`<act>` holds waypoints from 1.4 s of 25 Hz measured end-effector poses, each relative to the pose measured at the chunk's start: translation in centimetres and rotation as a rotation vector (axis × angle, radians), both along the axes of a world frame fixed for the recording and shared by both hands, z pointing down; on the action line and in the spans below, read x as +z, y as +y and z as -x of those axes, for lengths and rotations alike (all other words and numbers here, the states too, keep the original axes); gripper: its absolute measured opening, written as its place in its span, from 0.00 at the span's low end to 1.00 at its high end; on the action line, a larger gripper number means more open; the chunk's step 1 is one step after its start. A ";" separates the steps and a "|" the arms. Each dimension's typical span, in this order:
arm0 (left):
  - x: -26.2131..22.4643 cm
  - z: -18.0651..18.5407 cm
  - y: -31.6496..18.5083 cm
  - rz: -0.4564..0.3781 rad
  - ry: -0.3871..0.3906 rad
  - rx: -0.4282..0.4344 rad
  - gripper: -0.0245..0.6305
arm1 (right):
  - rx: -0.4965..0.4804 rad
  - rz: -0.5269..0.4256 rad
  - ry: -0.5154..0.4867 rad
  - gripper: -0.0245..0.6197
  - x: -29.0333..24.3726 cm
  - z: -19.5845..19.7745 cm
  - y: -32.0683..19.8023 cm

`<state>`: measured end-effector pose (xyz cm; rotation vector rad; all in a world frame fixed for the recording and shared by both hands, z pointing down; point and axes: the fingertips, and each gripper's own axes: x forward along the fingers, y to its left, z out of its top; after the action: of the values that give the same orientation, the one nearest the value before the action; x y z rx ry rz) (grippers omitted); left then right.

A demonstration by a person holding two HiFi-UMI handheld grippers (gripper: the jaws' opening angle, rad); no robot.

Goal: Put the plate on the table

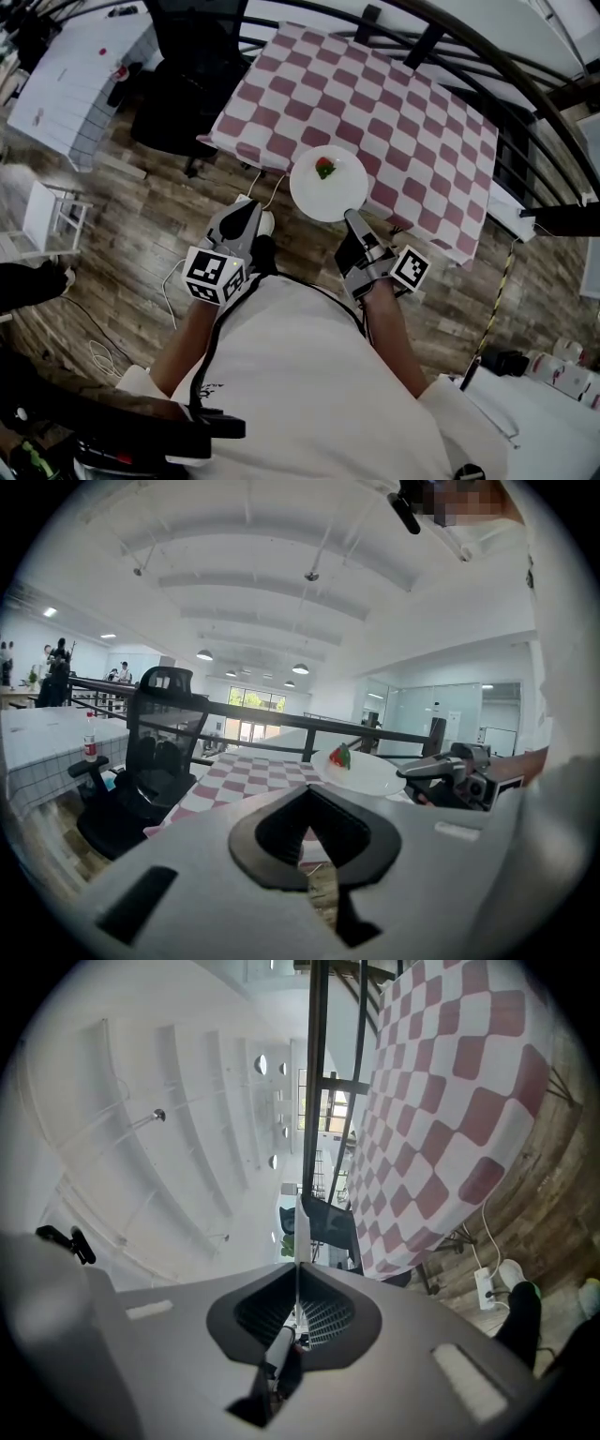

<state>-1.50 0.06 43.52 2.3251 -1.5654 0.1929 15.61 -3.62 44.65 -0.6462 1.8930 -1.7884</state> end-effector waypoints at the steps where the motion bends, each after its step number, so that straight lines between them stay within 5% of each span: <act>1: -0.1 0.6 -0.9 0.001 0.002 0.002 0.05 | 0.000 -0.002 0.001 0.06 -0.1 0.6 -0.9; 21: -0.8 10.3 -18.1 0.020 0.022 0.142 0.05 | 0.117 0.004 0.013 0.07 -1.7 10.4 -15.9; 35: -0.6 15.7 -25.1 -0.001 0.049 0.221 0.05 | 0.202 -0.004 0.011 0.07 -2.4 15.9 -21.0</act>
<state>-17.20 -25.09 42.91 2.4821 -1.2842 0.1851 -0.28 -24.64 42.27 -0.8164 1.7689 -1.6561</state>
